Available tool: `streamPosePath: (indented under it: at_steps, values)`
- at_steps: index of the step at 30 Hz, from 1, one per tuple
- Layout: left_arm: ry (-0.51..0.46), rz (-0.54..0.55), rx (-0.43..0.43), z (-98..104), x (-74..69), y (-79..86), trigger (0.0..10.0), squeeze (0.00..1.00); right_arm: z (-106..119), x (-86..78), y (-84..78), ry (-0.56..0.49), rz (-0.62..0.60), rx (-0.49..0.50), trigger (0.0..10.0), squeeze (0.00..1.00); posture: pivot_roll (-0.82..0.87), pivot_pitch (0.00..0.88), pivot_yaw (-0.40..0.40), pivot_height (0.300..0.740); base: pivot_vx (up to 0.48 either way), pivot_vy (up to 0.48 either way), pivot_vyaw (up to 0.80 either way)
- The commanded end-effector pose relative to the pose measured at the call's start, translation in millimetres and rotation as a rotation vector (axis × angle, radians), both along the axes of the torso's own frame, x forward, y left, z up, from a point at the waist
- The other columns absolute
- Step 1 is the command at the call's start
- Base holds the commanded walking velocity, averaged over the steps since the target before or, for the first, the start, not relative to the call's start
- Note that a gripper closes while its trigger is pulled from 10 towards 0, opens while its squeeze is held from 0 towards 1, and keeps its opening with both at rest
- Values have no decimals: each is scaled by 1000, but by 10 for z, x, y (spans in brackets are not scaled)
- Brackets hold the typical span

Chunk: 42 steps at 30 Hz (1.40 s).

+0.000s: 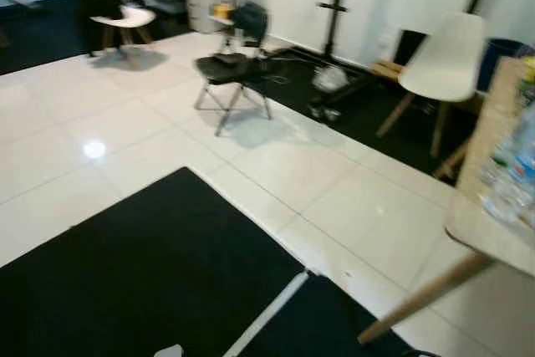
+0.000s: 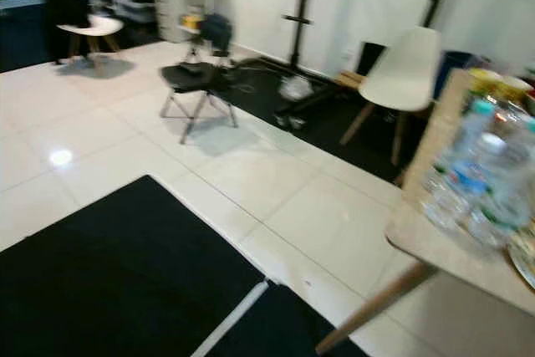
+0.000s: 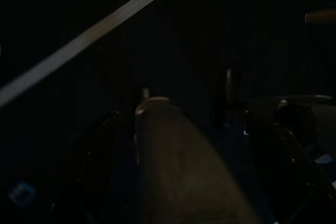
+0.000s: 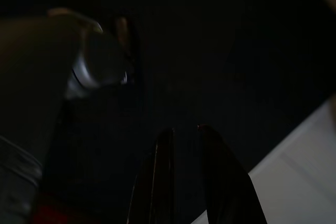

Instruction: Restocking fridge

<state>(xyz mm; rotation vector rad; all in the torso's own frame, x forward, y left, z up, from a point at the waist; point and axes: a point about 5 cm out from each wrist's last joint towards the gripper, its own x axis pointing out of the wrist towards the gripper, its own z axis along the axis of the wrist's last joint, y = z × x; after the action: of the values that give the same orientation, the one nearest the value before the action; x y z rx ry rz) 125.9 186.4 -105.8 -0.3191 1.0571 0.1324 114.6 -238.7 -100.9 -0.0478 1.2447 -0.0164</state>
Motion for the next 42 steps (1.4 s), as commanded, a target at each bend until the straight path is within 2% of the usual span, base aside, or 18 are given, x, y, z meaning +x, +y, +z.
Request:
streamPosePath:
  at_steps: [1, 5, 10, 19, 31, 42]
  values:
    - [-2, -22, 22, 2, 14, -15, 10000, 0, -5, -12, 0, 13, 3, -13, 10000, 0, -127, 0, -8, 740, 0, 0, -712]
    - [-1, -41, 54, 4, 18, -5, 10000, 0, -8, -18, 2, 17, 4, -19, 10000, 0, -127, 0, -8, 740, 0, 0, -712]
    - [-3, -86, 139, 10, 29, 18, 10000, 0, -12, -25, 1, 28, 11, -36, 10000, 0, -127, 0, -8, 740, 0, 0, -712]
    - [-4, -113, 157, 9, 29, 8, 10000, 0, -17, -40, -3, 45, 21, -63, 10000, 0, -124, 0, -8, 740, 0, 0, -706]
    - [7, -63, 142, 3, 6, 31, 10000, 0, -17, -24, 9, 47, 29, -73, 10000, 0, -120, 0, -5, 740, 0, 0, -689]
    - [-16, -22, 61, 11, 26, 18, 10000, 0, -28, 92, 201, 34, 47, -57, 10000, 0, -117, 0, -6, 740, 0, 0, -685]
